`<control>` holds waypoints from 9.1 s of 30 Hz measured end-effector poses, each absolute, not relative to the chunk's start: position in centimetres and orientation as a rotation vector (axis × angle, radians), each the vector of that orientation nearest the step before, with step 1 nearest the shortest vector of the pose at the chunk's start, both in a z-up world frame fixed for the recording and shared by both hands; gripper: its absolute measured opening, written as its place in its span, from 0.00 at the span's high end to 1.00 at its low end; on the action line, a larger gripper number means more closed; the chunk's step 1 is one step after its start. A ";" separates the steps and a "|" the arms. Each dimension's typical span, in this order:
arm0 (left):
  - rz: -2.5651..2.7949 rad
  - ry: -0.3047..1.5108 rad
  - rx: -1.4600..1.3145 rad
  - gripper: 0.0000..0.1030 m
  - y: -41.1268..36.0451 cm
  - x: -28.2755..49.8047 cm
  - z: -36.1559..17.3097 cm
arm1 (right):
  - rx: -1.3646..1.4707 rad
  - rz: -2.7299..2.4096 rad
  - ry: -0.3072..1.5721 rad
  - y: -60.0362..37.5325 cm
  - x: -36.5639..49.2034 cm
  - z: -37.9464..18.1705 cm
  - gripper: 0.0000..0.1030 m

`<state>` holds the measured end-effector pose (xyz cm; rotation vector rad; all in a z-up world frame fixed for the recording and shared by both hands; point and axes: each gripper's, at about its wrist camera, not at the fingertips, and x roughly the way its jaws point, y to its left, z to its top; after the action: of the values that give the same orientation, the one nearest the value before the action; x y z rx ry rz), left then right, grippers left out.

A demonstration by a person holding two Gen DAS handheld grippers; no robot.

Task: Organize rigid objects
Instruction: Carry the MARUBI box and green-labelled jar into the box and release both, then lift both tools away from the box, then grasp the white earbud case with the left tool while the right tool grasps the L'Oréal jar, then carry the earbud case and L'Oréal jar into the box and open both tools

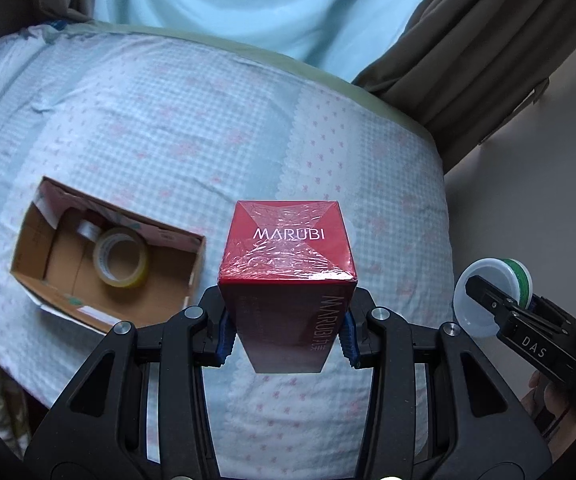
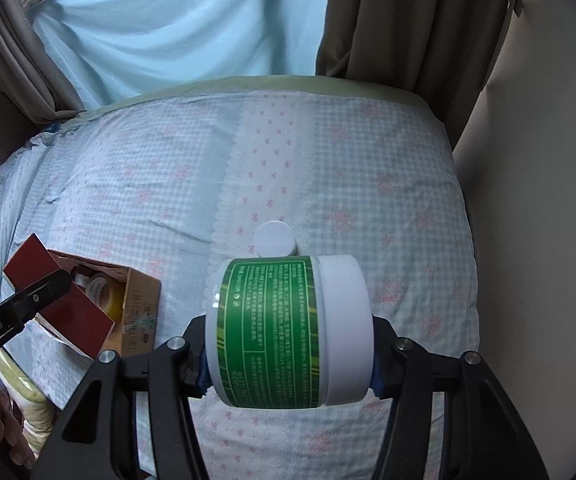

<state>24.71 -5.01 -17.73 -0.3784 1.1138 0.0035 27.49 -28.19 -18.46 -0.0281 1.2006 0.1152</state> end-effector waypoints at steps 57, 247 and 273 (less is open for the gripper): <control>-0.190 1.557 -0.059 0.64 23.5 28.4 -40.2 | 0.025 0.002 1.633 4.7 26.2 -39.8 0.49; -0.144 1.206 -0.024 0.44 20.2 22.3 -29.8 | -0.070 0.267 1.386 5.6 24.7 -30.0 0.49; -0.195 1.370 0.011 0.01 19.7 26.5 -39.3 | 0.021 0.211 1.644 5.3 30.8 -41.9 0.48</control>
<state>26.51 19.73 -39.33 0.0113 1.3701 -0.1952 30.76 5.34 -41.88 0.0207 1.6438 0.2106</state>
